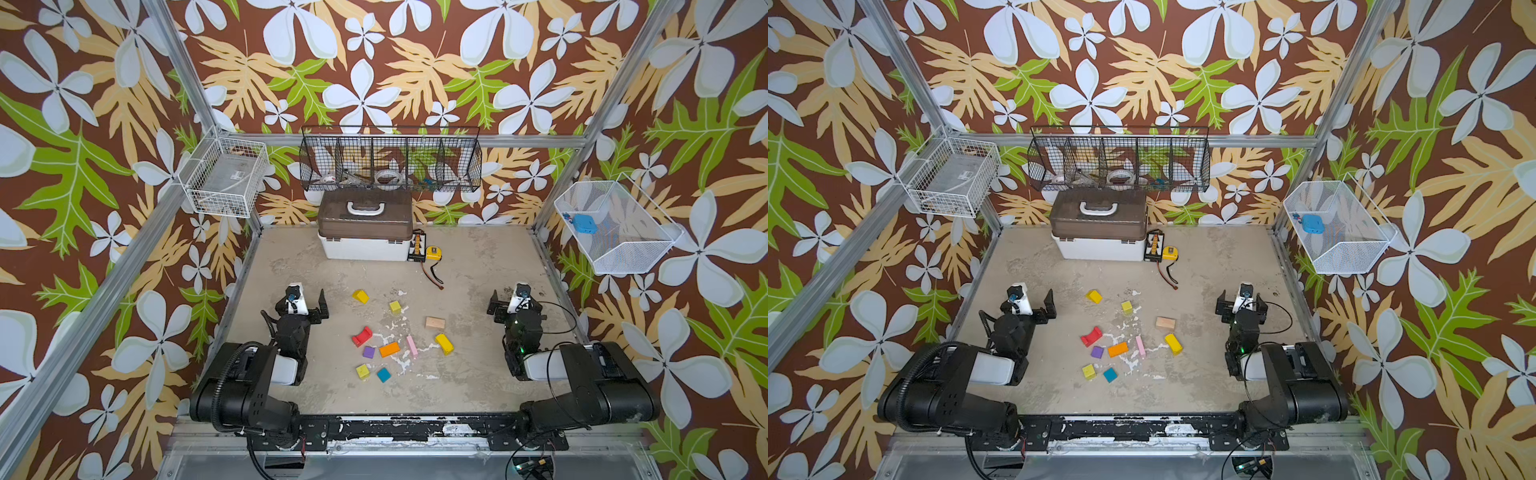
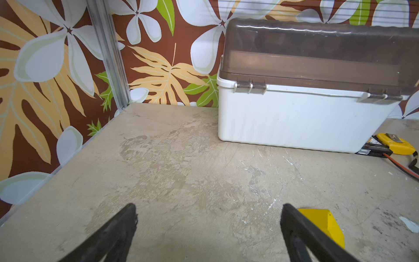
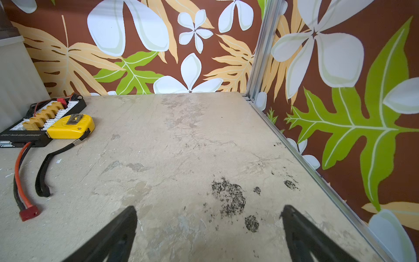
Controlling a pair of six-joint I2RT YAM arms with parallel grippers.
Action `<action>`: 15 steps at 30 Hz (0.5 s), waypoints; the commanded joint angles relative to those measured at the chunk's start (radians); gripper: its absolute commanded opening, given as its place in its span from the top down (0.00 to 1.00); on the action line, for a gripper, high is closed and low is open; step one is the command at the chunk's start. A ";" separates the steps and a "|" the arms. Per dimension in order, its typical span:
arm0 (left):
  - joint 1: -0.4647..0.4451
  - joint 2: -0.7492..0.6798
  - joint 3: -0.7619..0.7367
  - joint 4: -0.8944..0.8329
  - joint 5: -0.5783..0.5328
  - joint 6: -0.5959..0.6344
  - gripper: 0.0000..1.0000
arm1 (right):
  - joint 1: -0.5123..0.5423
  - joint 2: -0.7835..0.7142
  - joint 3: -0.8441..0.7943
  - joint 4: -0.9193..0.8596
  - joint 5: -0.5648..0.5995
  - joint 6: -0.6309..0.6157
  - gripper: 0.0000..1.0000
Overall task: Build the wood block tower
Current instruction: 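Raise both grippers from the rest pose above the table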
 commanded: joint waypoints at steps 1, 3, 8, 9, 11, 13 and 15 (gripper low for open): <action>0.002 0.000 0.001 0.016 0.008 0.004 0.00 | 0.001 -0.003 0.001 0.033 0.010 -0.001 0.00; 0.002 0.000 0.001 0.015 0.008 0.004 0.00 | 0.001 -0.003 0.001 0.032 0.010 -0.001 0.00; 0.002 0.000 0.003 0.011 0.014 0.004 0.00 | 0.000 -0.003 0.001 0.033 0.010 -0.001 0.00; 0.002 0.000 0.003 0.011 0.014 0.004 0.00 | 0.001 -0.002 0.001 0.033 0.010 -0.001 0.00; 0.002 0.000 0.004 0.011 0.014 0.004 0.00 | 0.000 -0.001 0.001 0.033 0.010 -0.001 0.00; 0.002 0.000 0.003 0.011 0.014 0.004 0.00 | 0.000 -0.003 0.001 0.033 0.010 -0.001 0.00; 0.002 0.001 0.003 0.011 0.014 0.004 0.00 | 0.001 -0.003 0.001 0.033 0.010 -0.001 0.00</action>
